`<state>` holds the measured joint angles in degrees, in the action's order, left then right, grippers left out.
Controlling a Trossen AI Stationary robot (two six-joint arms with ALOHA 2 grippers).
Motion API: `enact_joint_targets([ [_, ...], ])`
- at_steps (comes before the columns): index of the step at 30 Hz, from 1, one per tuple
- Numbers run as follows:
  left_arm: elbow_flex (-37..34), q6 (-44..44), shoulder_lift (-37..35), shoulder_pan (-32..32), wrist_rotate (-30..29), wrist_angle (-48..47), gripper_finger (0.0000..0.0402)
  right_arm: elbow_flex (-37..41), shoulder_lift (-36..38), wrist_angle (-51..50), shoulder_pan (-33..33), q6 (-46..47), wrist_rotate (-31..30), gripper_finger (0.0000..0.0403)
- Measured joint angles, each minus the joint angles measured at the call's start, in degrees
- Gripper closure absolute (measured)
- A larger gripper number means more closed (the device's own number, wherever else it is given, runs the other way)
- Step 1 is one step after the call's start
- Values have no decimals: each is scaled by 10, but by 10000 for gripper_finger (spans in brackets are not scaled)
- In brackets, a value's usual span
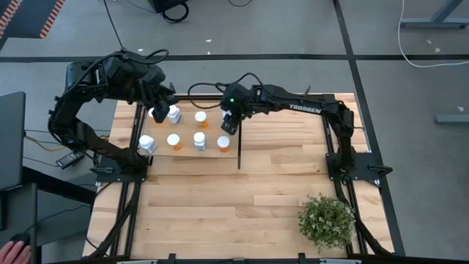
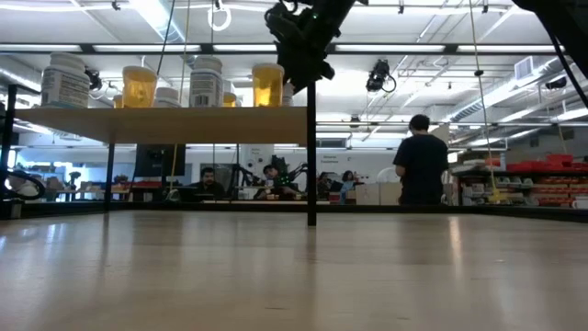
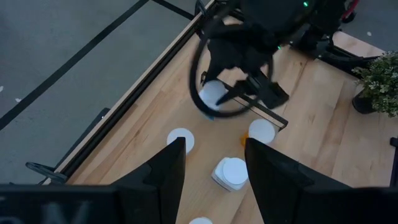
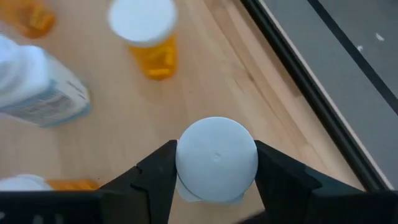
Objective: Pick and place medicine bottles onto shelf by color
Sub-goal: Adjust the white pill bottle on the shelf
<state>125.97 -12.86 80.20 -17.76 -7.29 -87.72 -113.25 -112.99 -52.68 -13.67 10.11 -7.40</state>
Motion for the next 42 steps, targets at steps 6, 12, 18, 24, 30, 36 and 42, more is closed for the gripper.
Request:
enact_joint_targets([
  [6,0,0,0,0,0,0,230,0,7,-28,-20,-8,9,200],
  [12,0,0,0,0,0,0,230,3,15,-30,-19,-14,0,199],
  [18,0,0,0,0,0,0,230,3,16,-30,-19,-6,1,199],
  [24,0,-9,0,0,0,2,230,4,16,-20,-12,1,6,199],
  [30,0,-12,0,0,0,3,230,4,16,-13,1,3,8,198],
  [36,0,-16,0,0,0,4,230,4,16,-6,4,3,-7,198],
  [42,0,-16,0,6,0,4,230,4,16,12,3,4,-8,198],
])
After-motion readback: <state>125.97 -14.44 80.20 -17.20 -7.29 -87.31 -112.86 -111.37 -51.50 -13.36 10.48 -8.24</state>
